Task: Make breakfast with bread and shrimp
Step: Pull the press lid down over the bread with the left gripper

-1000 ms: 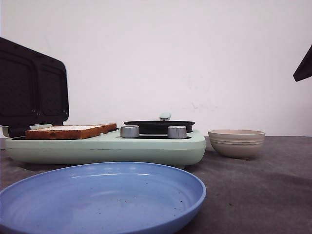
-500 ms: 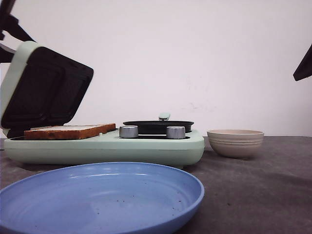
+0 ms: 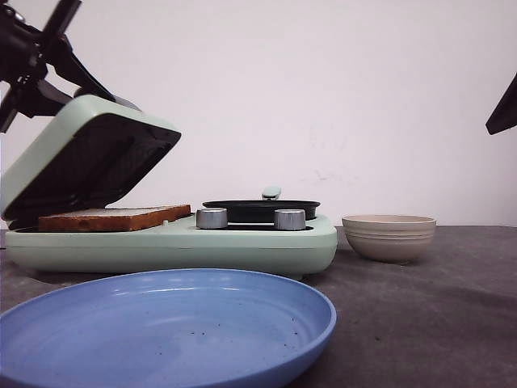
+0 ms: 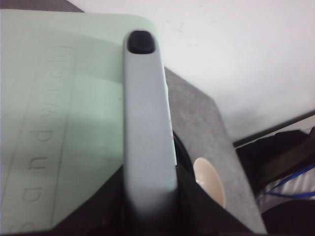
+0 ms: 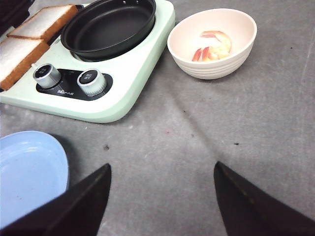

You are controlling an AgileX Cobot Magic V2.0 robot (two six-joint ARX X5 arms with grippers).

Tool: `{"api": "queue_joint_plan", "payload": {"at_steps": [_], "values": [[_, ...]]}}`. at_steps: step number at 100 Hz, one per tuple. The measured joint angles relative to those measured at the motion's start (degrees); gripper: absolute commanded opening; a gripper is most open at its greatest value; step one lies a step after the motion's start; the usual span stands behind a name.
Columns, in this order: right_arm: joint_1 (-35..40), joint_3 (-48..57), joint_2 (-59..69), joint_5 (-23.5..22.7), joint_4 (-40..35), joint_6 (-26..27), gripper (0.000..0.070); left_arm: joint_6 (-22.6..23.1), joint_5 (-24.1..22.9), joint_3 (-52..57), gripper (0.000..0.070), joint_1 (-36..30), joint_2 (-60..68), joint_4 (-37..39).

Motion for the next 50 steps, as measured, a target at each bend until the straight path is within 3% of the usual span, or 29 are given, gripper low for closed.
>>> {"api": "queue_joint_plan", "payload": {"at_steps": [50], "values": [[0.0, 0.0, 0.0, 0.0, -0.02, 0.0, 0.041, 6.58, -8.74, 0.22, 0.001, -6.69, 0.52, -3.72]]}}
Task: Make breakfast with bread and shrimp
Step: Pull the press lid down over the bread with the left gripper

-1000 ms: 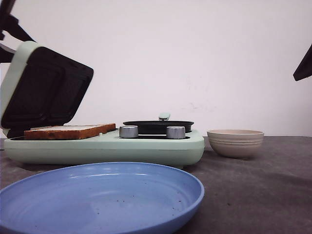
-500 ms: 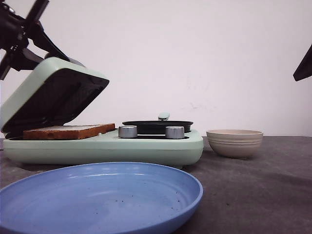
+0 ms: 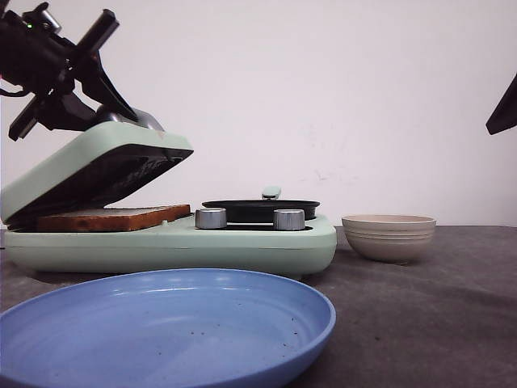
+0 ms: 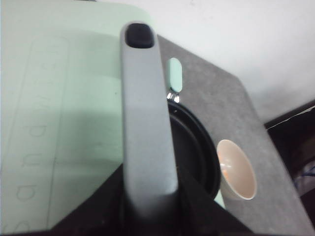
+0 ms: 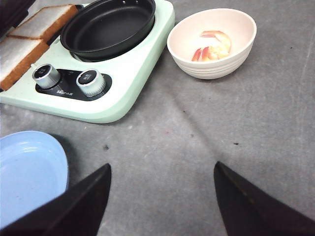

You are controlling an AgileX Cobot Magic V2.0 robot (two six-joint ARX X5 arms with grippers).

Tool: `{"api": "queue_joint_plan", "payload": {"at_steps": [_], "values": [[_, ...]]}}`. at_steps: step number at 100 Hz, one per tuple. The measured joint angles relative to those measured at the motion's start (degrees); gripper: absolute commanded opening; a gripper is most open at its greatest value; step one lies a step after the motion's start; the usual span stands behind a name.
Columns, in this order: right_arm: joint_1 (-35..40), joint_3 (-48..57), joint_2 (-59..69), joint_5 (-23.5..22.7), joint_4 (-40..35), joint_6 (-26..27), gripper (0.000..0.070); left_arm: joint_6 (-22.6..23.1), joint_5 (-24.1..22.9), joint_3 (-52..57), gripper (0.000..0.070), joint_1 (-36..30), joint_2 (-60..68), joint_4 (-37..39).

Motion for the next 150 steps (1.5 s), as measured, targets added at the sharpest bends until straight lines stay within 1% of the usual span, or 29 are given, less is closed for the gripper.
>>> {"api": "queue_joint_plan", "payload": {"at_steps": [25, 34, 58, 103, 126, 135, 139, 146, 150], "values": [[0.0, 0.0, 0.0, 0.0, 0.0, 0.0, 0.041, 3.72, -3.78, 0.11, 0.001, -2.47, 0.24, -2.12], [0.0, 0.0, 0.0, 0.0, 0.0, 0.0, 0.041, 4.37, -5.07, 0.11, 0.001, -3.26, 0.28, -2.47], [0.0, 0.0, 0.0, 0.0, 0.0, 0.0, 0.041, 5.42, -6.69, 0.04, 0.001, -4.74, 0.66, -2.71], [0.0, 0.0, 0.0, -0.04, -0.87, 0.0, 0.0409, 9.25, -7.41, 0.07, 0.0011, -7.48, 4.39, -2.64], [0.0, 0.0, 0.0, -0.04, -1.42, 0.0, 0.041, 9.51, -7.41, 0.07, 0.0013, -7.48, 4.42, -2.67], [0.0, 0.0, 0.0, -0.04, -1.44, 0.0, 0.041, 9.68, -7.39, 0.07, 0.0061, -7.48, 4.42, -2.67], [0.0, 0.0, 0.0, -0.04, -1.44, 0.0, 0.041, 9.68, -7.34, 0.07, 0.0126, -7.48, 4.42, -2.69], [0.0, 0.0, 0.0, -0.04, -1.44, 0.0, 0.041, 9.2, -6.49, 0.0, 0.0277, -7.43, 4.39, -4.07], [0.0, 0.0, 0.0, -0.04, -1.44, 0.0, 0.041, 8.76, -6.43, -0.59, 0.0337, -7.41, 4.39, -5.42]]}}
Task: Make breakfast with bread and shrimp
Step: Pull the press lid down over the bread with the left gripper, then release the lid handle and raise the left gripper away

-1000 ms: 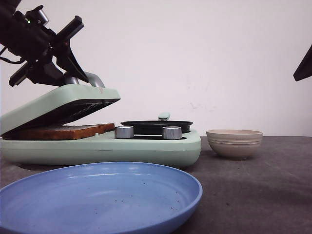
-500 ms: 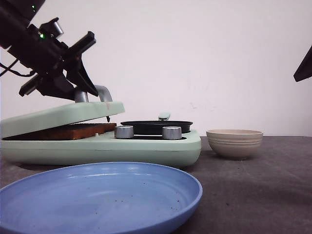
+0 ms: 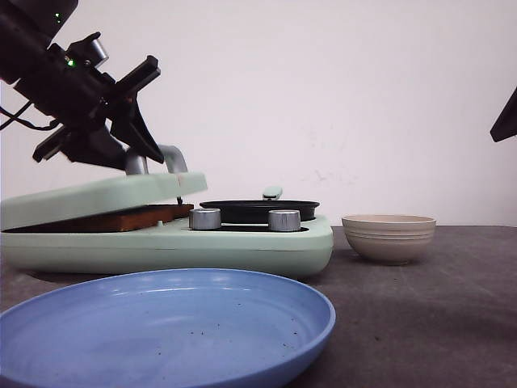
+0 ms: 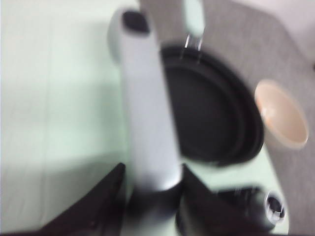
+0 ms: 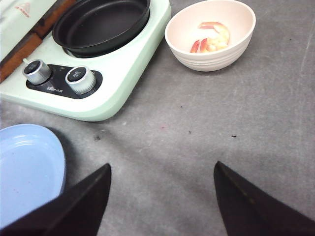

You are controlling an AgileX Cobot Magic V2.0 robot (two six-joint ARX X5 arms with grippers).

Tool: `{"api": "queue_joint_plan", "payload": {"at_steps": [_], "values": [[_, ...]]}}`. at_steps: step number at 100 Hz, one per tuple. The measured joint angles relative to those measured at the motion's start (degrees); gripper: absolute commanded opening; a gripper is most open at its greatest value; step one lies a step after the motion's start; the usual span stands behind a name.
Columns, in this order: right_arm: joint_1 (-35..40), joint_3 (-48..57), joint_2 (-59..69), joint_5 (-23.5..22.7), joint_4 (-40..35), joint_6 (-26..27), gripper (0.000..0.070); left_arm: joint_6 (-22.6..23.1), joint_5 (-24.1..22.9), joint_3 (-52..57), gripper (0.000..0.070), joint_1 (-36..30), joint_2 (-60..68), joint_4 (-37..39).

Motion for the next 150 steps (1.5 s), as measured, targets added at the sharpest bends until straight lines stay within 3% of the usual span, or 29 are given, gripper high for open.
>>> {"api": "queue_joint_plan", "payload": {"at_steps": [19, 28, 35, 67, 95, 120, 138, 150], "values": [[0.02, 0.0, 0.0, 0.0, -0.02, 0.0, 0.0409, -0.87, 0.17, -0.11, 0.0376, 0.87, -0.39, -0.24], [0.02, 0.0, 0.0, 0.0, -0.09, 0.0, 0.041, -0.87, 1.64, -0.11, 0.0483, 1.2, -0.42, -0.15], [0.0, 0.0, 0.0, 0.0, -0.13, 0.0, 0.0409, -0.9, 3.26, 0.02, 0.052, 1.57, -0.42, -0.13], [0.0, 0.0, 0.0, 0.0, -0.15, 0.0, 0.041, -1.09, 8.94, 3.19, 0.0519, 3.93, -0.33, -5.79], [0.0, 0.0, 0.0, 0.0, 0.04, 0.0, 0.041, -0.11, 9.07, 9.2, 0.0516, 6.05, -1.68, -12.55], [0.0, 0.0, 0.0, -0.42, 0.09, 0.0, 0.0411, 3.23, 5.99, 10.82, 0.0515, 7.58, -11.28, -12.5], [0.02, 0.0, 0.0, -4.33, 0.07, 0.0, 0.0411, 7.37, 4.07, 10.82, 0.0514, 8.72, -18.05, -13.75], [0.0, 0.0, 0.0, -4.48, 0.07, 0.0, 0.0411, 9.6, 2.67, 10.82, 0.0514, 8.81, -23.54, -14.78]]}}
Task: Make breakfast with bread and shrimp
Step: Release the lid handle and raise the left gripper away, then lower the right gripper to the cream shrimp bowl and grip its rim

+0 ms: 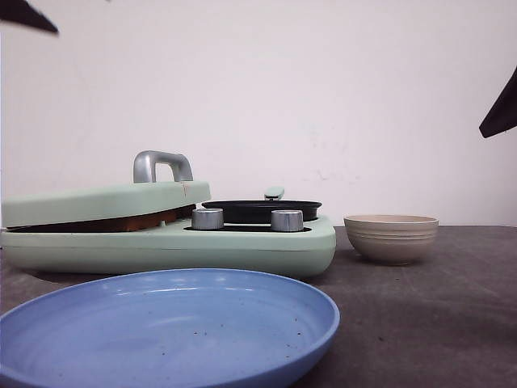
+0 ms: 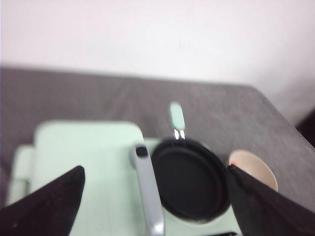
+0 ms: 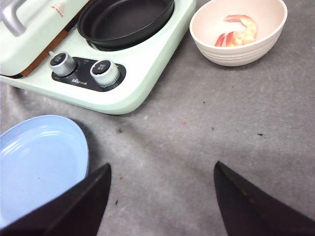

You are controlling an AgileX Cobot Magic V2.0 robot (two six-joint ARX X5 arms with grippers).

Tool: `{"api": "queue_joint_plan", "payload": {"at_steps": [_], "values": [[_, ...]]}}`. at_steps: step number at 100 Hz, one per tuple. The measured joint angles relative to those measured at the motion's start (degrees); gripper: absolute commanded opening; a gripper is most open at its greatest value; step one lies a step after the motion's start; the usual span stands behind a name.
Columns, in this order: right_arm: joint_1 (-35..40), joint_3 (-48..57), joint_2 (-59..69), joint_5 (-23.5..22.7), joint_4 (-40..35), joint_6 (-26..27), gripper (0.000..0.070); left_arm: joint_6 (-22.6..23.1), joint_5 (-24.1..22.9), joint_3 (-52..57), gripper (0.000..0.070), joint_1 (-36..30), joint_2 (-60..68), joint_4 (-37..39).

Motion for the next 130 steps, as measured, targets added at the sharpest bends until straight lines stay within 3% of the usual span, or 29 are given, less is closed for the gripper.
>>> {"api": "queue_joint_plan", "payload": {"at_steps": [32, 56, 82, 107, 130], "values": [[-0.26, 2.91, 1.36, 2.01, -0.39, 2.84, 0.0411, 3.43, 0.02, 0.0, 0.0511, 0.2, -9.57, -8.92], [-3.54, 13.16, 12.02, 2.38, -0.7, 2.67, 0.0411, 6.62, 0.02, -0.17, 0.0511, 0.2, -14.36, -9.01], [-8.85, 28.02, 30.27, 0.2, -6.03, -4.17, 0.0411, 7.48, 0.02, -6.54, 0.0511, 0.2, -19.12, -7.54], [-14.23, 40.59, 45.22, -0.09, -6.56, -9.73, 0.0411, 6.49, -0.07, -17.38, 0.0511, 0.33, -28.22, -2.84], [-17.51, 49.48, 57.27, -0.35, -7.04, -12.11, 0.0411, 4.42, -4.22, -26.43, 0.0511, 0.35, -37.97, -0.61]]}}
